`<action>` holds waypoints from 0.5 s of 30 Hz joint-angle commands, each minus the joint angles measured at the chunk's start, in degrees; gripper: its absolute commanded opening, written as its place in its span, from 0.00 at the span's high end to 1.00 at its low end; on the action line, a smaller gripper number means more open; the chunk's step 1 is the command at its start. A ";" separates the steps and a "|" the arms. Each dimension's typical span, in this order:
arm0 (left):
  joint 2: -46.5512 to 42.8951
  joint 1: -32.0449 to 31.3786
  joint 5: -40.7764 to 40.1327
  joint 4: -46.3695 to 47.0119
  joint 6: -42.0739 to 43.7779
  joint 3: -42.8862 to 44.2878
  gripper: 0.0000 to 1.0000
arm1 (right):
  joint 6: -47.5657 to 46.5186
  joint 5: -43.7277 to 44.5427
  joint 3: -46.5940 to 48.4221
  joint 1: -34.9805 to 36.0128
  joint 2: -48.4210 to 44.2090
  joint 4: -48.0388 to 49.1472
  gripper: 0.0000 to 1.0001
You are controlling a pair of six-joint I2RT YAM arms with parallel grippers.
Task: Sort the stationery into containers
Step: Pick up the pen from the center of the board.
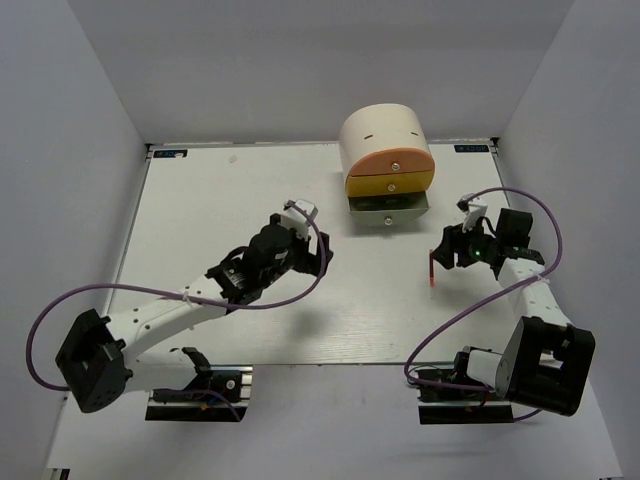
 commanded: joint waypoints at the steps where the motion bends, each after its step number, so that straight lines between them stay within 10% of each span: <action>1: -5.45 0.25 -2.18 0.99 -7.13 -2.77 0.00 | 3.96 4.49 0.33 0.52 1.60 -2.05 0.39; 5: -6.78 0.25 -4.12 -0.06 -9.86 -4.79 0.00 | 6.87 10.19 0.51 2.45 3.80 -2.23 0.78; 15: -9.94 0.25 -5.79 -0.06 -13.28 -8.05 0.00 | 11.44 21.17 -0.46 8.86 7.14 -0.30 0.65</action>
